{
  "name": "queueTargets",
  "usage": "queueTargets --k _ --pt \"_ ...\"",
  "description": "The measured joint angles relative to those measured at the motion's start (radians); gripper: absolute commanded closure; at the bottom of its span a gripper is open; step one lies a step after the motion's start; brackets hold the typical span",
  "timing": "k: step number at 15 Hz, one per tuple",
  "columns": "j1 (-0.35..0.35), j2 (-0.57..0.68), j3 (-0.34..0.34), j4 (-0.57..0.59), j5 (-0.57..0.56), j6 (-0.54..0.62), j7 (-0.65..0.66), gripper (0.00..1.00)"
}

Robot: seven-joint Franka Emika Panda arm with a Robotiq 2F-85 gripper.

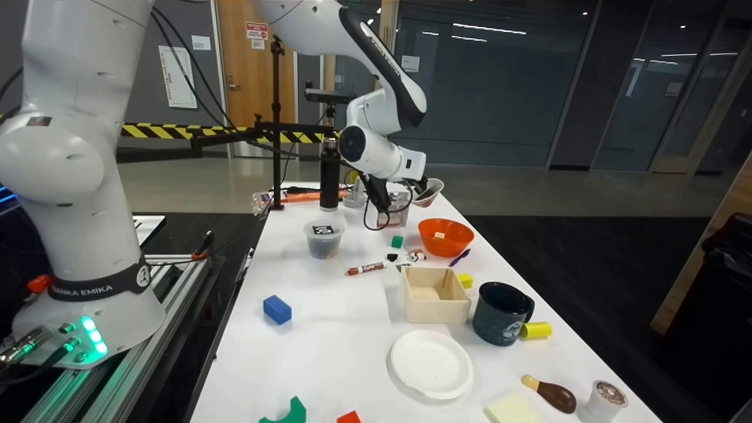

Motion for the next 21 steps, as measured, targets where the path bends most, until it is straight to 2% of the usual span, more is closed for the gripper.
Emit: queueTargets --k 6,10,21 --pt "-0.052 -0.064 0.012 -0.067 0.0 -0.076 -0.001 0.99" --pt "-0.093 -0.095 0.027 -0.119 0.0 -0.179 -0.001 0.99" --pt "-0.172 -0.111 0.053 -0.201 0.0 -0.401 -0.001 0.99"
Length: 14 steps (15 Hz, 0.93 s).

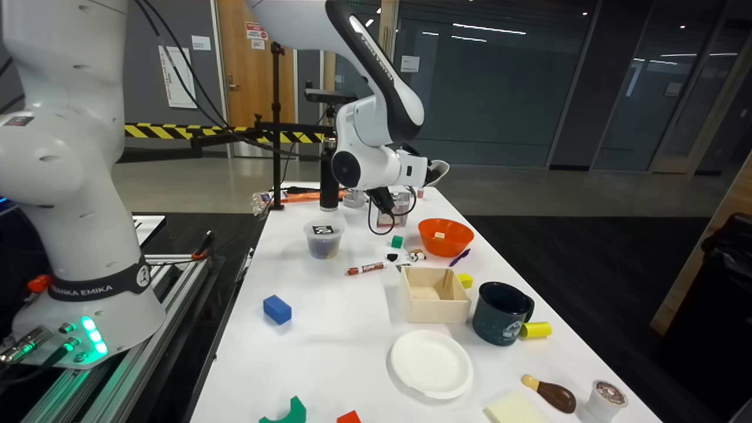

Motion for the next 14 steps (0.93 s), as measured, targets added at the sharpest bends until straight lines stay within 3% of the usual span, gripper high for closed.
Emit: queueTargets --k 4,14 --pt "-0.011 0.0 0.006 -0.018 0.0 -0.054 0.0 0.99" --pt "-0.013 0.011 0.013 0.023 0.0 -0.059 0.0 0.99"
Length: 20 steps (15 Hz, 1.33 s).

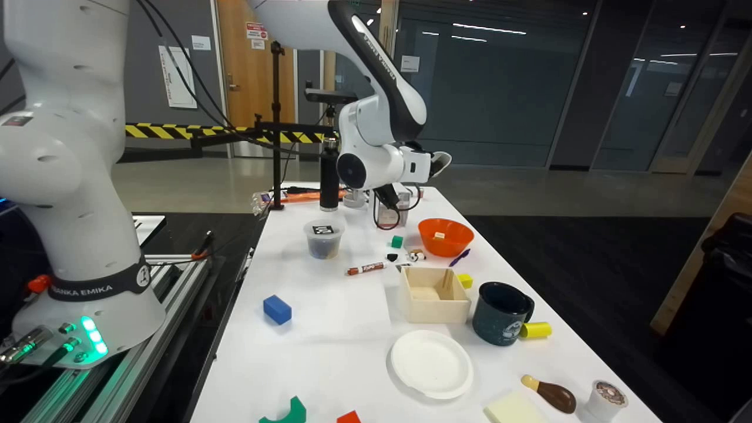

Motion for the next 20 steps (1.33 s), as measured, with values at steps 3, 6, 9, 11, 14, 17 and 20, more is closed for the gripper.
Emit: queueTargets --k 3,6,9,11,14,17,20 --pt "-0.005 0.022 0.0 0.033 0.0 -0.009 0.0 0.99" --pt "-0.014 0.059 -0.002 0.063 0.0 -0.052 0.0 0.99" --pt "-0.025 0.092 -0.002 0.084 0.0 -0.107 0.0 0.99" --pt "-0.028 0.109 -0.002 0.094 0.0 -0.14 0.0 0.99" --pt "-0.055 0.127 0.025 0.103 0.0 -0.178 0.0 0.99" --pt "-0.084 0.139 0.056 0.106 0.0 -0.202 0.0 0.99" --pt "-0.123 0.148 0.095 0.107 0.0 -0.22 0.0 0.99"
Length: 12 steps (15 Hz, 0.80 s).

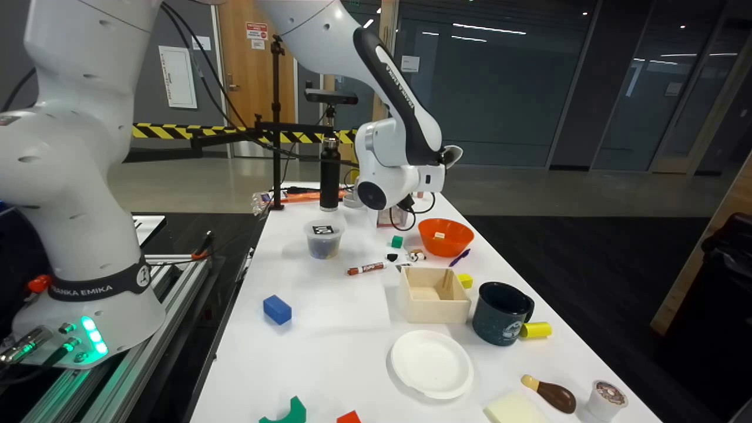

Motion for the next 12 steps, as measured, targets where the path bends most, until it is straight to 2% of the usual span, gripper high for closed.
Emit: queueTargets --k 5,12 --pt "-0.072 0.016 0.075 0.002 0.0 -0.035 0.0 0.99" --pt "-0.117 0.032 0.138 0.005 0.0 -0.048 0.0 0.99"
